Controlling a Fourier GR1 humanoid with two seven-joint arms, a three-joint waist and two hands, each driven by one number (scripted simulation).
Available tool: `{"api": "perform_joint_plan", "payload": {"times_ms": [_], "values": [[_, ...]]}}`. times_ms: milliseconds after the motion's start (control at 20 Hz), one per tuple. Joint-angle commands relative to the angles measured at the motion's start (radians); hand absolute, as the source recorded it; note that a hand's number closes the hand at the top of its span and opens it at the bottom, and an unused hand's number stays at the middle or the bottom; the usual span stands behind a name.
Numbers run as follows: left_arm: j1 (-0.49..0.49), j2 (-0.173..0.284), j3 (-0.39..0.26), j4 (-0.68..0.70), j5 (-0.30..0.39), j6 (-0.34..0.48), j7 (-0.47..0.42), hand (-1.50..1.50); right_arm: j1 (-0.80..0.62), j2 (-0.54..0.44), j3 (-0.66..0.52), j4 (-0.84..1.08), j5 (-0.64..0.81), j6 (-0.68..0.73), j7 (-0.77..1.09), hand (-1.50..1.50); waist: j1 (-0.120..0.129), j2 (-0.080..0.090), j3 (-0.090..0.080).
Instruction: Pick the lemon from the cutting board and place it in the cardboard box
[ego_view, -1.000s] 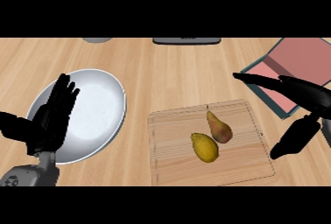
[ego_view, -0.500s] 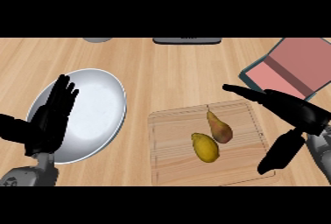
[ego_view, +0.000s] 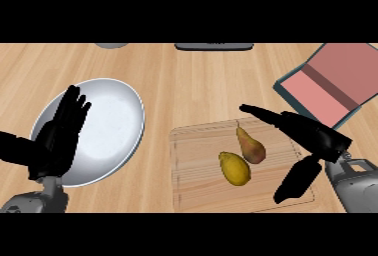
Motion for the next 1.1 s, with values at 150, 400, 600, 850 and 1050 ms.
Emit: {"api": "perform_joint_plan", "payload": {"times_ms": [150,400,600,850,1050], "values": [[0.002,-0.036,0.016,-0.008,-0.040,-0.017,0.006,0.00,-0.031,0.101,-0.023,0.042,0.088,0.012,0.018,-1.50,0.001,0.000,0.000],[-0.044,-0.057,0.050,0.065,-0.048,-0.023,-0.016,0.00,0.040,0.096,-0.035,0.027,0.121,0.058,-0.045,-1.50,-0.002,0.000,0.000],[-0.035,-0.062,0.040,0.003,-0.063,-0.023,0.034,0.00,0.072,0.185,0.048,0.024,0.239,-0.019,-0.035,-1.50,-0.001,0.000,0.000],[-0.005,-0.067,0.082,0.076,-0.048,-0.075,-0.052,0.00,0.014,0.182,0.022,0.091,0.303,-0.003,-0.067,-1.50,0.000,0.001,0.000],[-0.007,-0.075,0.057,0.011,-0.072,-0.071,0.009,0.00,-0.016,0.188,-0.016,0.150,0.320,0.012,-0.129,-1.50,0.002,0.001,0.000]]}}
